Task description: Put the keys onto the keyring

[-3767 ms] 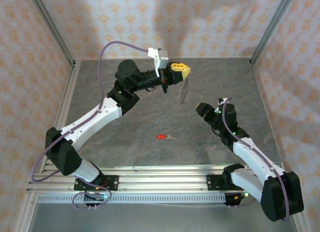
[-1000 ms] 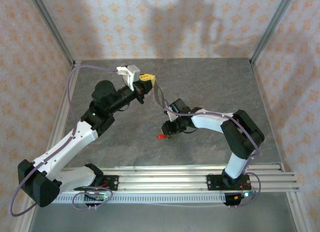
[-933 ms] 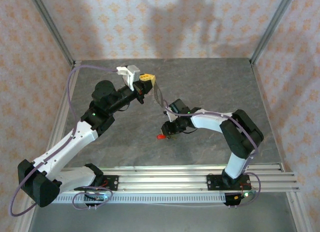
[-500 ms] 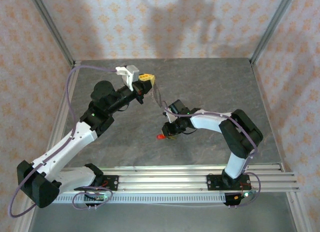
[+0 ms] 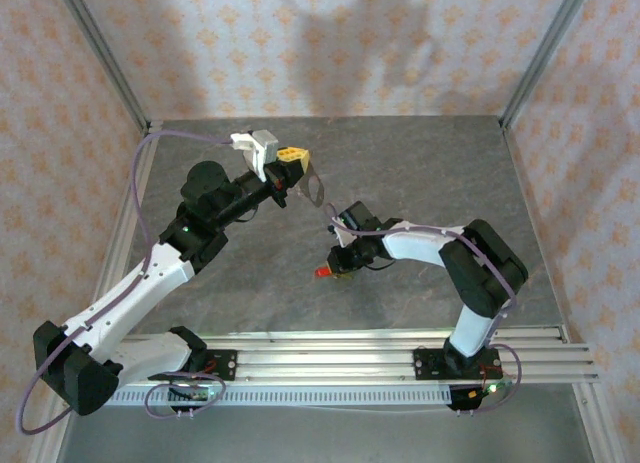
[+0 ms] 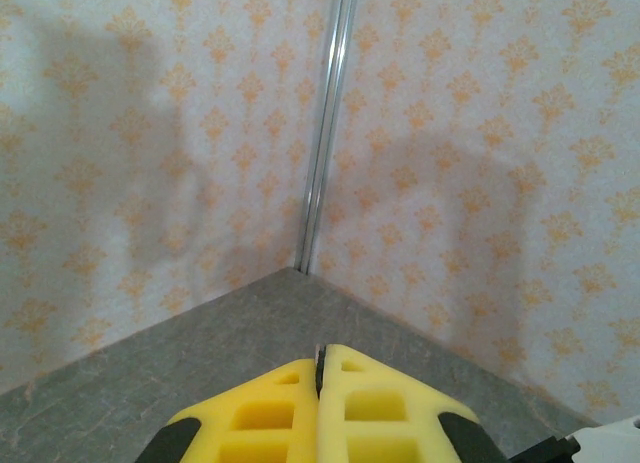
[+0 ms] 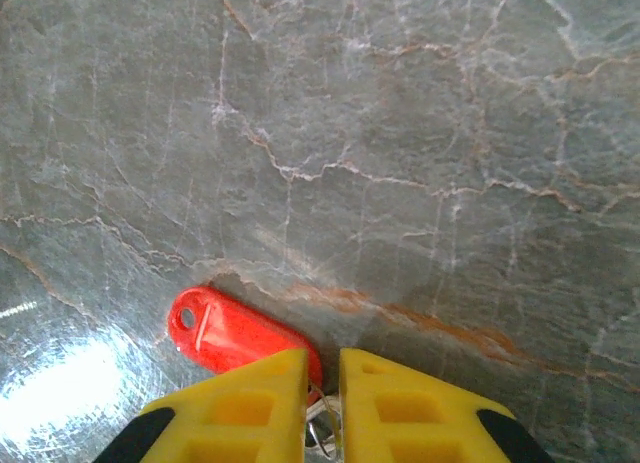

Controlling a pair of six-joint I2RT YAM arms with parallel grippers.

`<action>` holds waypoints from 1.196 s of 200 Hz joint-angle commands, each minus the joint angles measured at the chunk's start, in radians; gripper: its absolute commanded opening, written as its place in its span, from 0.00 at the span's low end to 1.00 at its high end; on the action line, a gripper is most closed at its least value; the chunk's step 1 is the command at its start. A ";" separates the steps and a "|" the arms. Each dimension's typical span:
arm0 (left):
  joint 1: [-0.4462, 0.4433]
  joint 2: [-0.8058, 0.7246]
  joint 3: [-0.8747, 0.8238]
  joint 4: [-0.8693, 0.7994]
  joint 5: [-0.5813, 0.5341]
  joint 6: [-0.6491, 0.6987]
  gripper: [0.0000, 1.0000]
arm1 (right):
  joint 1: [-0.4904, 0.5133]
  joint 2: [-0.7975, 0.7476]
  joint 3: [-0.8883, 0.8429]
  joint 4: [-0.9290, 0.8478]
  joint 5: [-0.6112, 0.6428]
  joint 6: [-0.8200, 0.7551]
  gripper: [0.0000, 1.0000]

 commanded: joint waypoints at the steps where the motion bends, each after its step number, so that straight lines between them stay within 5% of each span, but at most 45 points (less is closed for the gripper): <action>1: 0.010 -0.023 -0.006 0.025 -0.019 0.000 0.00 | -0.004 -0.043 -0.022 -0.015 0.033 -0.017 0.11; 30: 0.010 -0.023 -0.005 0.025 -0.017 -0.001 0.00 | -0.030 -0.065 -0.035 -0.009 0.034 -0.009 0.00; 158: 0.010 -0.019 -0.005 0.035 -0.010 -0.007 0.00 | -0.151 -0.254 -0.158 0.100 0.206 0.093 0.00; 239: 0.009 -0.010 0.003 0.045 0.000 -0.018 0.00 | -0.153 -0.187 -0.184 0.141 0.192 0.118 0.01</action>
